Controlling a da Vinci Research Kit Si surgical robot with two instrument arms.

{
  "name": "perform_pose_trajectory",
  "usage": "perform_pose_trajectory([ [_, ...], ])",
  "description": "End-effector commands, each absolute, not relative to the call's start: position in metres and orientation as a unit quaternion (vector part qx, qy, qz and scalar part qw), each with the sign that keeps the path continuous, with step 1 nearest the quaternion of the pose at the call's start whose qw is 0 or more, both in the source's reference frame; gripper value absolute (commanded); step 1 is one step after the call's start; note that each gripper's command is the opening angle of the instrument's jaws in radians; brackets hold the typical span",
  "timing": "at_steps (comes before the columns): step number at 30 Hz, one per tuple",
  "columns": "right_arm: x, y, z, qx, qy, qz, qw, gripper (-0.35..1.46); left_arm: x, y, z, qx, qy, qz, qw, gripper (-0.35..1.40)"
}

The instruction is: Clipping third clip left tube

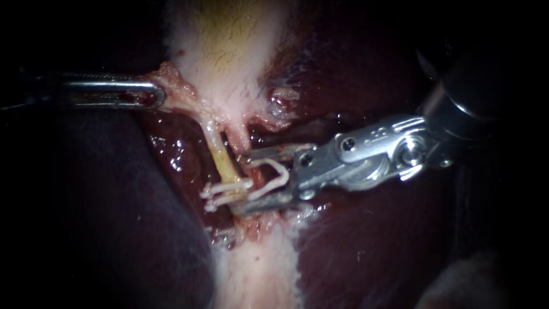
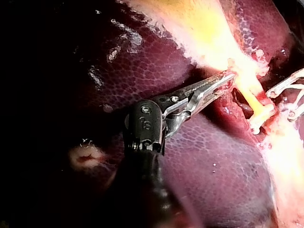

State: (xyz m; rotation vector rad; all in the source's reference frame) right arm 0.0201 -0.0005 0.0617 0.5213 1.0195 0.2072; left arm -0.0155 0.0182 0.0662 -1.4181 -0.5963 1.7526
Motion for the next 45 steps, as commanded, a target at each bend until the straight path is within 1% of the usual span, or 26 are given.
perform_pose_trajectory([
  [1, 0.0201, -0.0004, 0.0618, 0.246, 0.481, 0.098, 0.836, 0.50, -0.0155, 0.0182, 0.0661, -0.559, -0.235, 0.691, 0.394, -0.35],
  [21, 0.0223, 0.0016, 0.0659, 0.232, 0.478, 0.107, 0.840, 0.50, -0.0156, 0.0179, 0.0658, -0.559, -0.234, 0.691, 0.395, -0.35],
  [31, 0.0234, 0.0021, 0.0672, 0.226, 0.476, 0.111, 0.843, 0.50, -0.0157, 0.0178, 0.0656, -0.558, -0.232, 0.691, 0.396, -0.35],
  [34, 0.0241, 0.0022, 0.0676, 0.224, 0.479, 0.114, 0.841, 0.49, -0.0157, 0.0178, 0.0656, -0.558, -0.232, 0.691, 0.396, -0.35],
  [45, 0.0262, 0.0032, 0.0684, 0.227, 0.519, 0.162, 0.808, 0.49, -0.0157, 0.0178, 0.0656, -0.558, -0.232, 0.691, 0.396, -0.35],
])
